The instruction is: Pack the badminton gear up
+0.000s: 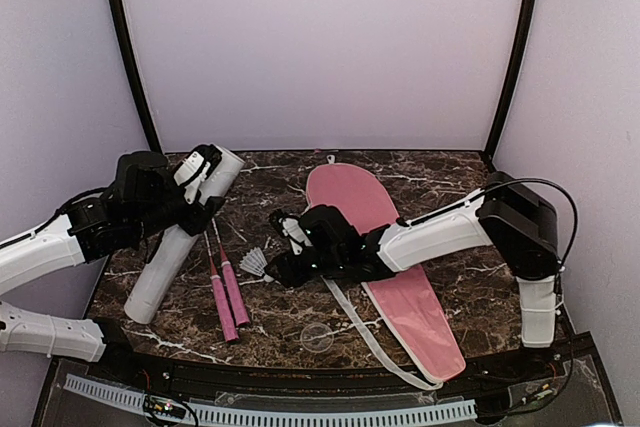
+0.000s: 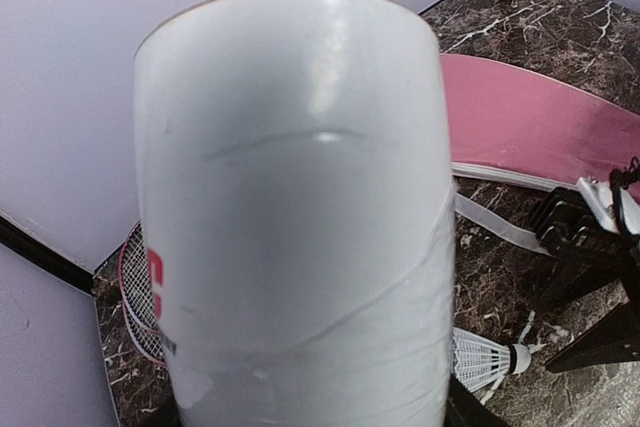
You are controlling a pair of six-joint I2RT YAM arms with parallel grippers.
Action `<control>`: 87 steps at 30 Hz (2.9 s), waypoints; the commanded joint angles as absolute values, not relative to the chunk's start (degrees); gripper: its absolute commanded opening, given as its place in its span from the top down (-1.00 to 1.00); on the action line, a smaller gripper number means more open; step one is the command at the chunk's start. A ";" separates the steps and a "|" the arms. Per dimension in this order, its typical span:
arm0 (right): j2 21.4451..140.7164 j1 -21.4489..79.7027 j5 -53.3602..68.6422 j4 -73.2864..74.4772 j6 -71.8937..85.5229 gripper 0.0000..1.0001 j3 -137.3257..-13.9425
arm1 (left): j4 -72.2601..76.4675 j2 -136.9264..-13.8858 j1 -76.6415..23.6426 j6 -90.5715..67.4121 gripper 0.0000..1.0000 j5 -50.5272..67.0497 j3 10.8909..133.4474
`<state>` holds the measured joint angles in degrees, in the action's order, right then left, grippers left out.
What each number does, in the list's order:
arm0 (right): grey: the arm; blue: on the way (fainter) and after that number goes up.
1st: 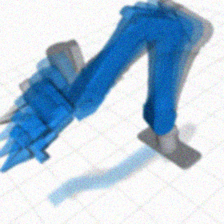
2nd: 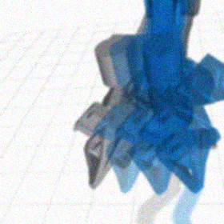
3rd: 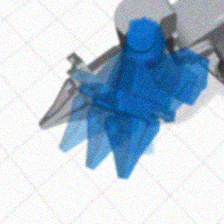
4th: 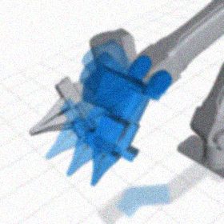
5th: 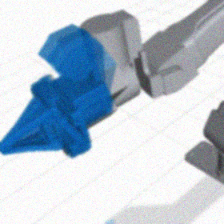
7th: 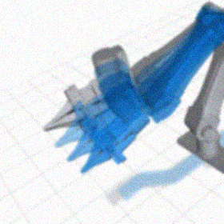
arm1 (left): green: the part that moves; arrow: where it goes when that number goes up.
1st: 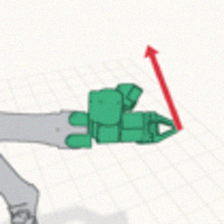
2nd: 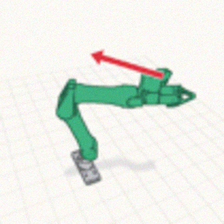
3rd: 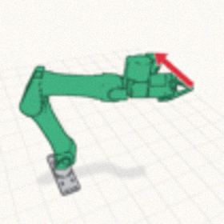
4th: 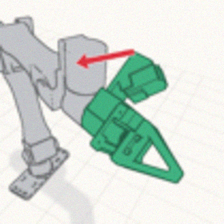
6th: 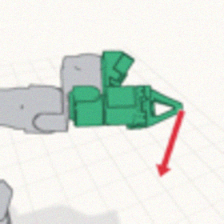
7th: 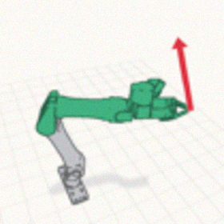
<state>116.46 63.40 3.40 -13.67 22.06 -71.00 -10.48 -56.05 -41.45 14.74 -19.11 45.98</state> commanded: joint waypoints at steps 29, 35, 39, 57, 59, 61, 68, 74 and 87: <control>114.25 65.59 -1.16 -10.72 21.21 0.57 -63.86 | -8.92 -56.25 -41.26 14.33 -0.18 -17.94 46.45; 103.02 66.45 -1.93 -8.87 27.93 0.53 -50.56 | -8.93 -56.66 -41.31 14.43 -0.18 -17.42 46.62; 99.23 66.52 -1.70 -8.29 30.74 0.16 -46.98 | -9.13 -57.10 -41.28 14.40 -0.18 -16.99 46.67; 105.53 60.75 3.72 7.02 13.74 -0.35 -69.32 | -9.11 -56.07 -41.28 14.80 -0.18 -17.01 46.49; 107.23 59.95 5.71 8.20 12.57 -0.33 -70.93 | -9.08 -56.07 -41.24 14.83 -0.18 -16.92 46.54; 108.62 59.66 7.19 9.49 10.75 -0.33 -72.24 | -9.10 -56.14 -41.23 14.85 -0.18 -16.88 46.51; 109.89 58.11 17.07 12.57 7.04 -0.17 -72.93 | -9.17 -56.17 -41.26 14.91 -0.18 -16.70 46.50; 107.93 57.91 21.15 13.90 6.23 0.09 -70.48 | -9.18 -56.17 -41.30 14.94 -0.18 -16.80 46.54; 103.83 57.92 16.10 15.73 9.43 -0.10 -67.18 | -9.39 -56.93 -41.28 14.90 -0.19 -16.53 46.66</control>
<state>106.78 58.22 18.09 15.68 7.81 -67.85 -10.35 -57.43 -41.45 14.59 -16.91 46.00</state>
